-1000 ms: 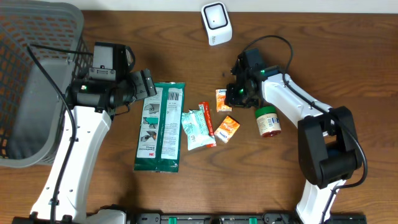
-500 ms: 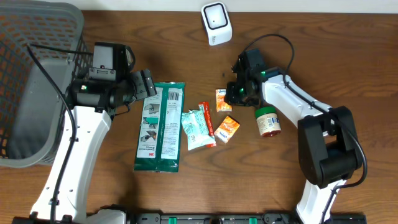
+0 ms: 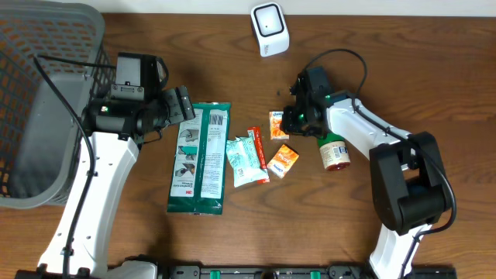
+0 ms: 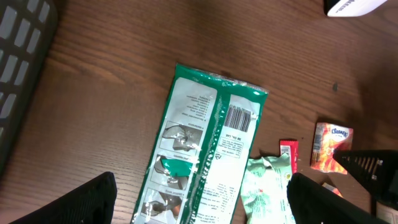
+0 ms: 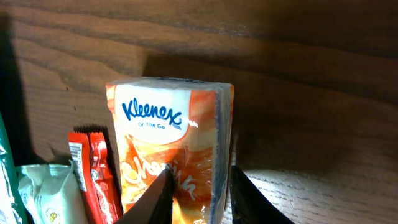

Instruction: Scan the item barcode

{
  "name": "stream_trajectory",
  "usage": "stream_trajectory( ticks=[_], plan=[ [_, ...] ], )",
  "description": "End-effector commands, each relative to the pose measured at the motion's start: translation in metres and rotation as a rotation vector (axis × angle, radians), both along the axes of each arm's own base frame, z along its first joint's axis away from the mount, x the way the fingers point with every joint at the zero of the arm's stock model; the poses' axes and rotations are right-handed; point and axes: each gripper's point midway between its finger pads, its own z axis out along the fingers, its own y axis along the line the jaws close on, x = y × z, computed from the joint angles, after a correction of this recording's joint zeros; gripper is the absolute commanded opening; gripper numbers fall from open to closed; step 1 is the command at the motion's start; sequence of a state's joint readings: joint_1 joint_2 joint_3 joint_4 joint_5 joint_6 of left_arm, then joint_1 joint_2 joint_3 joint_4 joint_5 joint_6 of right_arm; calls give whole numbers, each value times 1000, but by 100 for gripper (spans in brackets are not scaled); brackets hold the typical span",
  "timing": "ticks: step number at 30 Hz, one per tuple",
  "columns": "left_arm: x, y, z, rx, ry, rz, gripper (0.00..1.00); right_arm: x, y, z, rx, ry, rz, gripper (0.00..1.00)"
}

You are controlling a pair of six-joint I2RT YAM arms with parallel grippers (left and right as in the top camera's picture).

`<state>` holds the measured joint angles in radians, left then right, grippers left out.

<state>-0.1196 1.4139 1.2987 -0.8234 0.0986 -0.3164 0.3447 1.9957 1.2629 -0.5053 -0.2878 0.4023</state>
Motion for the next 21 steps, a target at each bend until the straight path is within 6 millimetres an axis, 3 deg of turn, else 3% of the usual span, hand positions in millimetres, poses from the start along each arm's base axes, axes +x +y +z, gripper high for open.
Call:
stream_trajectory(
  ticks=[1, 9, 11, 16, 21],
  plan=[
    [0, 2, -2, 10, 5, -1, 88, -10, -15, -23, -71, 38, -48, 26],
    [0, 2, -2, 10, 5, -1, 88, -5, -17, -20, -75, 15, -53, 11],
    [0, 2, -2, 10, 5, -1, 88, 0, -19, -10, -69, -1, -47, 1],
    [0, 2, -2, 10, 5, -1, 88, 15, -35, 51, -170, -132, -27, 1],
    [0, 2, -2, 10, 5, -1, 88, 9, -49, 100, -358, -264, -40, 1]
  ],
)
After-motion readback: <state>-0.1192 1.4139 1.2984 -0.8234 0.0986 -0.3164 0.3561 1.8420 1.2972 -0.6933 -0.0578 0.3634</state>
